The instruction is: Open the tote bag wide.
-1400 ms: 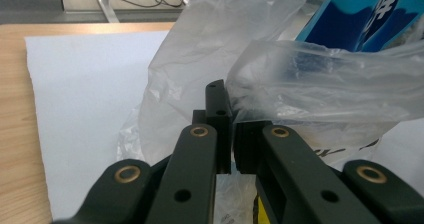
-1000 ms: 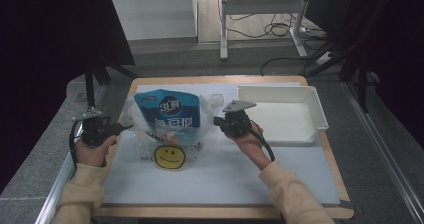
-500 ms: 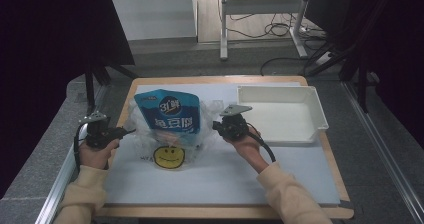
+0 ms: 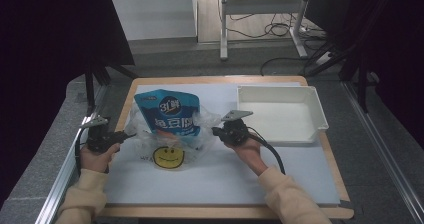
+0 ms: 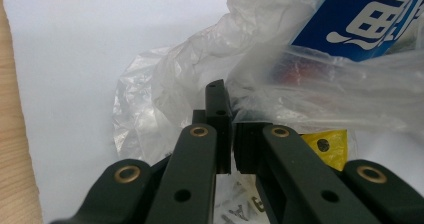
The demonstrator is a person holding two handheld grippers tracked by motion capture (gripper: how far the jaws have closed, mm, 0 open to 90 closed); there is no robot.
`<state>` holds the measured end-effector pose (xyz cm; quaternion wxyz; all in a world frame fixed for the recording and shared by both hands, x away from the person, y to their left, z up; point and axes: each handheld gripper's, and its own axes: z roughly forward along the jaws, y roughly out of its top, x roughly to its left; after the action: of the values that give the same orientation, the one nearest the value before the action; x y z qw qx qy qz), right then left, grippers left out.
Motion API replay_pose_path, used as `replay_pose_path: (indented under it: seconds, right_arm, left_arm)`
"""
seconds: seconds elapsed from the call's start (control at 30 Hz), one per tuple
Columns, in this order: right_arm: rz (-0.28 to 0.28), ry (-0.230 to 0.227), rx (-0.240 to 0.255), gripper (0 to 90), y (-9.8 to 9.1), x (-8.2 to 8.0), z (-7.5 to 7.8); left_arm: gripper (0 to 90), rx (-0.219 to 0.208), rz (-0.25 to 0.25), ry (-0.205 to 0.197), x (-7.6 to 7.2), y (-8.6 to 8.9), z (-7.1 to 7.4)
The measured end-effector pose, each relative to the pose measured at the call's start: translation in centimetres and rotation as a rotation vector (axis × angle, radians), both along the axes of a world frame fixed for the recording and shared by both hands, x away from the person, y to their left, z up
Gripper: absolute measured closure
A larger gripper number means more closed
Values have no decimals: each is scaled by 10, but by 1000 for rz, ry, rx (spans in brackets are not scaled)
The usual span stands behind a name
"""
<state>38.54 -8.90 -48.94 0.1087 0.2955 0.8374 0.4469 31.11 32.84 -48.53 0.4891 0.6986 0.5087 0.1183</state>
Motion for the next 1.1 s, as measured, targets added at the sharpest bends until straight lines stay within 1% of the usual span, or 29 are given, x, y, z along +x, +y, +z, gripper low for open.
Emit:
replay_pose_path:
  seconds: [0.17,0.3,0.4,0.63,0.8,0.9,0.97,1.1]
  right_arm:
    - [-5,-1,6,891,-2,-3,-5]
    - [-6,11,-20,891,-4,-4,-14]
    - [-7,16,-27,891,-4,-4,-17]
    - [-15,37,-56,891,-2,-2,-29]
    - [-11,44,-84,891,2,-1,-36]
    - [-14,54,-94,891,3,-1,-39]
    - [-14,59,-100,891,3,0,-41]
    - [-11,65,-113,891,2,-1,-44]
  left_arm:
    - [873,13,-6,-15,-2,-2,-3]
    - [872,40,-12,-10,-2,-6,-8]
    - [872,39,-12,-11,-2,-7,-10]
    - [872,44,-10,16,-1,-6,-20]
    - [872,61,-10,42,2,-7,-29]
    - [872,73,-12,60,3,-8,-35]
    - [872,72,-12,70,2,-8,-39]
    - [871,83,-12,78,1,-9,-44]
